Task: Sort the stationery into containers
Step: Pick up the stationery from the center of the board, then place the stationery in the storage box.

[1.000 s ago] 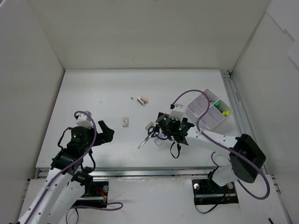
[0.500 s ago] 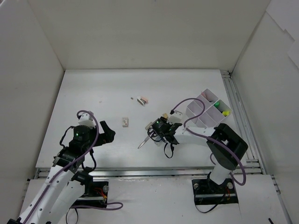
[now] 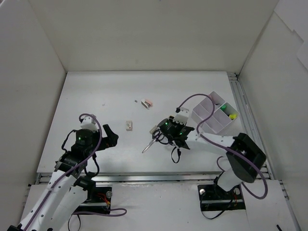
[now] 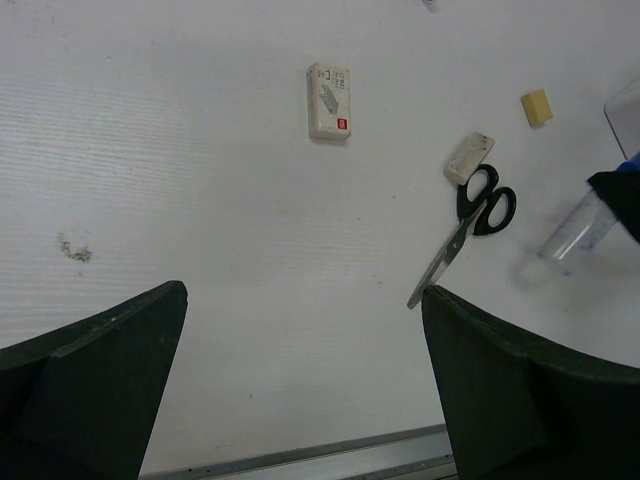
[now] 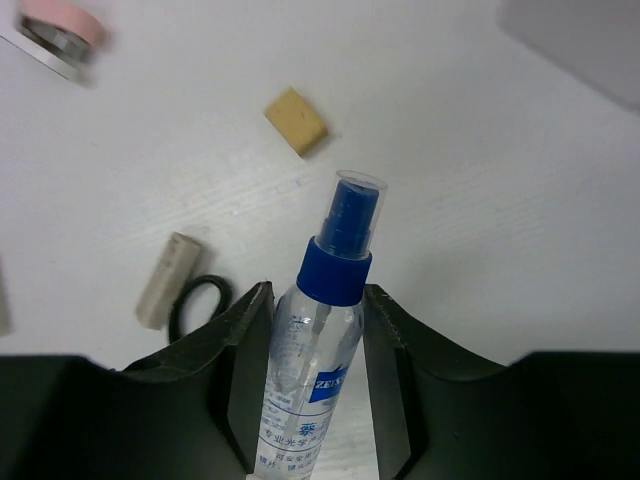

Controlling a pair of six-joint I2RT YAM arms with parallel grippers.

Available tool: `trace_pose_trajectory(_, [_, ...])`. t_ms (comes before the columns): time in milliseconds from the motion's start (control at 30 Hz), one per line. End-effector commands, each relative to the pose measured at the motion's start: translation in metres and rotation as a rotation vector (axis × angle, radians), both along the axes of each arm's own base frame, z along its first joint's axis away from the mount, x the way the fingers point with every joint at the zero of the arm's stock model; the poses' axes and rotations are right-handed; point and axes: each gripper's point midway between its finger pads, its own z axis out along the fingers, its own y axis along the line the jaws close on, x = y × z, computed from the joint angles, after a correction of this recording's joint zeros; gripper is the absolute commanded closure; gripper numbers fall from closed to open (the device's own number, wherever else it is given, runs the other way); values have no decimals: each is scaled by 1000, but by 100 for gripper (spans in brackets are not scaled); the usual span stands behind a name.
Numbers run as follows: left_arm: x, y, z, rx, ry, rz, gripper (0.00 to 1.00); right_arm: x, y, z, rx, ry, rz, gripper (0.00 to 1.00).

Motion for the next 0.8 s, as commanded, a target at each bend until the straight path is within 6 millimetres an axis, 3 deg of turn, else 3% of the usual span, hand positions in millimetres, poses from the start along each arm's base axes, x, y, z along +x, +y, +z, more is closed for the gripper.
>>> trace_pose_trajectory(0, [10,5,11,24,-45,21,1,27,-17,99,-20,-325,-21,100])
trace_pose_trajectory(133, [14,1,17,12,-73,7,0,44,-52,168,-210,-557,-9,100])
trace_pose_trajectory(200, [18,-1,20,8,-78,3,0,53,-72,190,-301,-629,-15,100])
trace_pose_trajectory(233, [21,-1,23,9,-80,5,1,62,-92,194,-362,-634,-50,100])
trace_pose_trajectory(300, [24,-2,27,5,-82,13,1,74,-106,210,-465,-669,-36,100])
trace_pose_trajectory(333, [28,-3,30,3,-85,15,1,85,-122,212,-506,-662,-57,100])
trace_pose_trajectory(533, [39,-4,29,5,-69,33,1,127,-158,229,-687,-679,-43,100])
trace_pose_trajectory(600, [44,-6,29,12,-58,34,1,138,-159,233,-712,-705,-8,100])
trace_pose_trajectory(633, [46,-6,25,16,-43,35,1,141,-171,231,-717,-699,-28,100])
trace_pose_trajectory(767, [50,-11,27,19,-38,25,1,158,-178,219,-698,-718,27,100])
